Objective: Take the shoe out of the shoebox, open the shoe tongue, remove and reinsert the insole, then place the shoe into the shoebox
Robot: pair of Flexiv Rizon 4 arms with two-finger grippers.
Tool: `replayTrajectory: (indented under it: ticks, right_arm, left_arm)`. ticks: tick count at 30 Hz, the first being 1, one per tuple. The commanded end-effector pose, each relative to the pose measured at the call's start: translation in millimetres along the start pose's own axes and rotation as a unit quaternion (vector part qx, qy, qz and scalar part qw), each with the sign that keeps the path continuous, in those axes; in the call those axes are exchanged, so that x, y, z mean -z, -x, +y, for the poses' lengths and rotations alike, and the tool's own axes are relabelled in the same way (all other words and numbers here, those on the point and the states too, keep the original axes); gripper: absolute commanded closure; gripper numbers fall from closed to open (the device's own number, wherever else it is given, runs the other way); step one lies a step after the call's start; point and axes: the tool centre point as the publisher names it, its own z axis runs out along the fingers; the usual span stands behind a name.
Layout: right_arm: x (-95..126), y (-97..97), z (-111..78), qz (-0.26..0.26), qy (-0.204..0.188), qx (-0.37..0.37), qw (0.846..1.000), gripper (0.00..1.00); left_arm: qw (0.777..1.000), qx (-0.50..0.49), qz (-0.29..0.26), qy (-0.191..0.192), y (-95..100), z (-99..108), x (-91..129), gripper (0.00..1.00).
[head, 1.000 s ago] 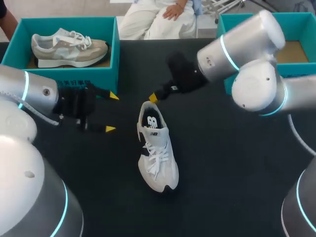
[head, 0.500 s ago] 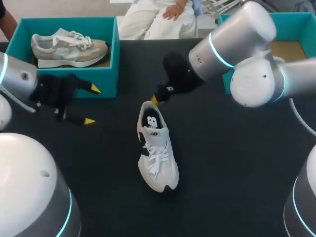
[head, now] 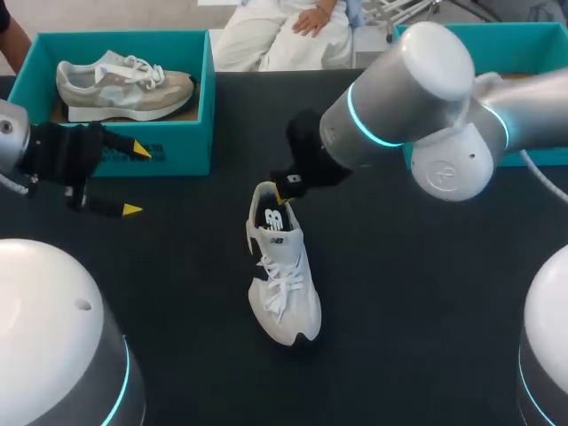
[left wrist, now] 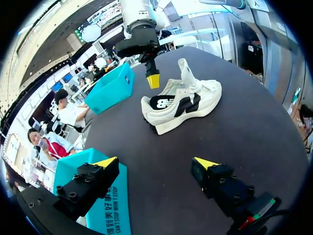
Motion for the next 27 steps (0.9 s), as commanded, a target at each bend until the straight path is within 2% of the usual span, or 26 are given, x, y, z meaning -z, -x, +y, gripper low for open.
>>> replayTrajectory:
  ticks: [1,6,7,23,27]
  right_arm:
    - [4,-6.8,-4.1,-0.153,-0.001,0.001,0.988,1.0]
    - [1,-9.9,-13.4,-0.174,-0.013,-0.001,0.985,1.0]
    - [0,-10.0,-14.4,-0.177,-0.002,0.0,0.984,1.0]
    - [-1,-10.7,-14.7,-0.178,0.006,-0.015,0.984,1.0]
    - [-4,-10.4,-16.0,-0.207,-0.002,-0.036,0.978,1.0]
  left_arm:
    - [1.0,-0.002,0.005,0.0,2.6,-1,8,0.0]
    - [1.0,-0.01,0.003,0.004,4.4,-4,14,0.0]
    - [1.0,-0.01,0.003,0.004,4.6,-4,15,0.0]
    - [1.0,-0.01,0.003,0.004,4.6,-4,15,0.0]
    - [1.0,-0.01,0.003,0.004,4.6,-4,15,0.0]
